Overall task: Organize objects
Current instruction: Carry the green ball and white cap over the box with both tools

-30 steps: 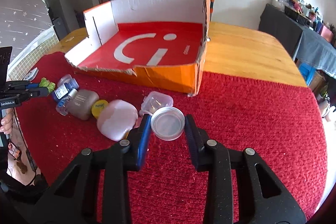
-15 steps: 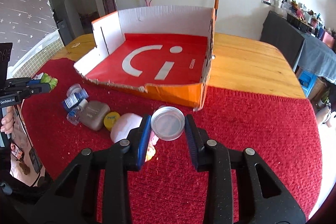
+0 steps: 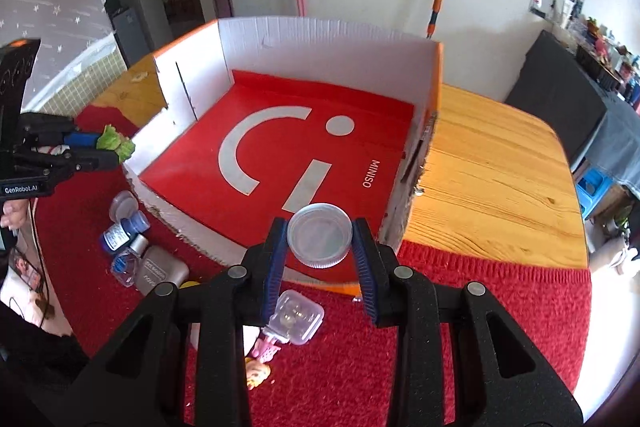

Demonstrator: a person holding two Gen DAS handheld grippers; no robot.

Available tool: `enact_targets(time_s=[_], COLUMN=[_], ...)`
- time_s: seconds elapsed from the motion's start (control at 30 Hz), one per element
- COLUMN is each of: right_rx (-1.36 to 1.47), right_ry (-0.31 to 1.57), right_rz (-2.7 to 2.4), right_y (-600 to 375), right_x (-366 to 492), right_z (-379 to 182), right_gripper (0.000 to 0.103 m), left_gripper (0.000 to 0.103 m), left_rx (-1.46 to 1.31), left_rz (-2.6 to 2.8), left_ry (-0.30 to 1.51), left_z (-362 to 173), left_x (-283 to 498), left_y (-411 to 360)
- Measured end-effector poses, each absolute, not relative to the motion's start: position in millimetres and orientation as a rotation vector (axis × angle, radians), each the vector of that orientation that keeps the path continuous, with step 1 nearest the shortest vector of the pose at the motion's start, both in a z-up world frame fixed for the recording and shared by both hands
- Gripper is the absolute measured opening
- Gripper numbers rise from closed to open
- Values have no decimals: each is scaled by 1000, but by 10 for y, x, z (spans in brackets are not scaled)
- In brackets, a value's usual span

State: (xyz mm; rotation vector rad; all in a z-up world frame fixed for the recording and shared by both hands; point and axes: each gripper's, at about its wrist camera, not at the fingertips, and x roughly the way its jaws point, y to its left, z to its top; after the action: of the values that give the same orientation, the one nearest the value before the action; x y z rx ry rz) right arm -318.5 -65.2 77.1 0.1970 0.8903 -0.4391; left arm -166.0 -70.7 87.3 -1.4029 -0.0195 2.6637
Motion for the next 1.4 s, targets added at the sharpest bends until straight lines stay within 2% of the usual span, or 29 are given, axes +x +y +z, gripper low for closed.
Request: enact_targets(time_s=[0.3, 0.67, 1.4], right_rx=[141, 98, 72], right_ry=[1142, 1304, 1342], right_rz=[-364, -292, -286], right_y=[-868, -897, -748], right_x=[-2772, -2575, -2583], right_z=[442, 280, 118], right_gripper=[31, 31, 31], left_gripper=[24, 25, 27], left_rx=[-1589, -1629, -1661], left_rz=[2534, 2445, 2429], left_ry=[102, 258, 281], left_z=[561, 470, 456], left_x=[-1949, -2036, -2072], left_y=[-725, -644, -637])
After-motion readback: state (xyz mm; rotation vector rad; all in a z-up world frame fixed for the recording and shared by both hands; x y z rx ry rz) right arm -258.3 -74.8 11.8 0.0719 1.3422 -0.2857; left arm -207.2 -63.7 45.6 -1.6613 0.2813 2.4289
